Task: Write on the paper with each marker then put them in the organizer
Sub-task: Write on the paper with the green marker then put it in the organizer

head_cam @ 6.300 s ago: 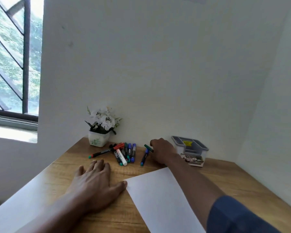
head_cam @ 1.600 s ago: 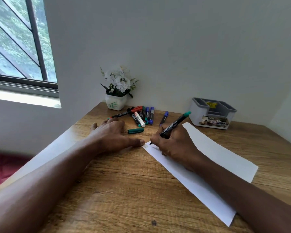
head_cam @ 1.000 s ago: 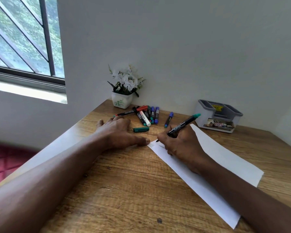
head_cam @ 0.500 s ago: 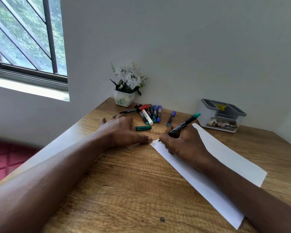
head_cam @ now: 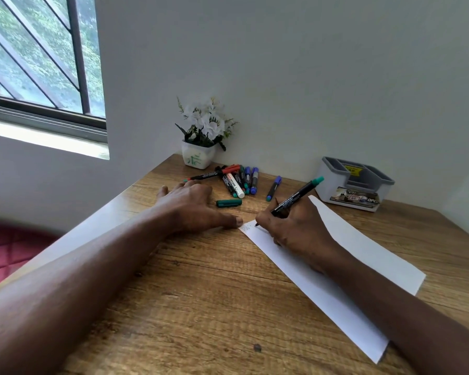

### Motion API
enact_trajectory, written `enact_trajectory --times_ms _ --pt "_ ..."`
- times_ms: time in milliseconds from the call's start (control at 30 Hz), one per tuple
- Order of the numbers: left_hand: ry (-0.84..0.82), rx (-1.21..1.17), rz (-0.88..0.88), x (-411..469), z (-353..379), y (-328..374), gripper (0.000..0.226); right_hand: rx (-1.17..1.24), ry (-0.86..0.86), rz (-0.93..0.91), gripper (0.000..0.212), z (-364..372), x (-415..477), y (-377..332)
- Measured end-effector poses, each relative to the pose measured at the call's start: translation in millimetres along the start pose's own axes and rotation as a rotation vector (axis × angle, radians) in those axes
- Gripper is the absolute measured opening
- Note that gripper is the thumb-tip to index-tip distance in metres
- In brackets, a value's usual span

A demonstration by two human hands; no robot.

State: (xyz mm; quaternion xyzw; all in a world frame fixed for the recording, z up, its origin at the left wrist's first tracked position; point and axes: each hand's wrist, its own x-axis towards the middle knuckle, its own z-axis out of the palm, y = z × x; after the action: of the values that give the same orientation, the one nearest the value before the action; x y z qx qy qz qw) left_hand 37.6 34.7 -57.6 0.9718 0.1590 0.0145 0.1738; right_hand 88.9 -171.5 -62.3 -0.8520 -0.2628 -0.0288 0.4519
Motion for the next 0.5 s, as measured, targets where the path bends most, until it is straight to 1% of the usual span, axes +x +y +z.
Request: enact_trajectory --times_ms 100,233,367,433,500 --pt "-0.002 -0.001 -0.001 -0.4 -0.3 0.3 0.101 0.058 0.028 0.049 0.015 0.7 0.9 1.9" --pt "-0.008 0.003 0.002 0.7 0.6 -1.0 0.102 0.046 -0.011 0.065 0.017 -0.9 0.8 1.1" --pt "-0.008 0.001 0.004 2.1 1.1 -1.8 0.104 0.104 -0.01 0.108 0.016 -2.1 -0.7 0.7" --pt "-0.006 -0.001 0.002 1.6 0.8 -2.0 0.104 0.078 -0.015 0.101 0.016 -1.1 -0.3 0.1" --pt "-0.005 -0.006 0.003 1.4 1.1 -2.0 0.104 0.044 0.015 0.09 0.018 -0.7 0.4 -0.5"
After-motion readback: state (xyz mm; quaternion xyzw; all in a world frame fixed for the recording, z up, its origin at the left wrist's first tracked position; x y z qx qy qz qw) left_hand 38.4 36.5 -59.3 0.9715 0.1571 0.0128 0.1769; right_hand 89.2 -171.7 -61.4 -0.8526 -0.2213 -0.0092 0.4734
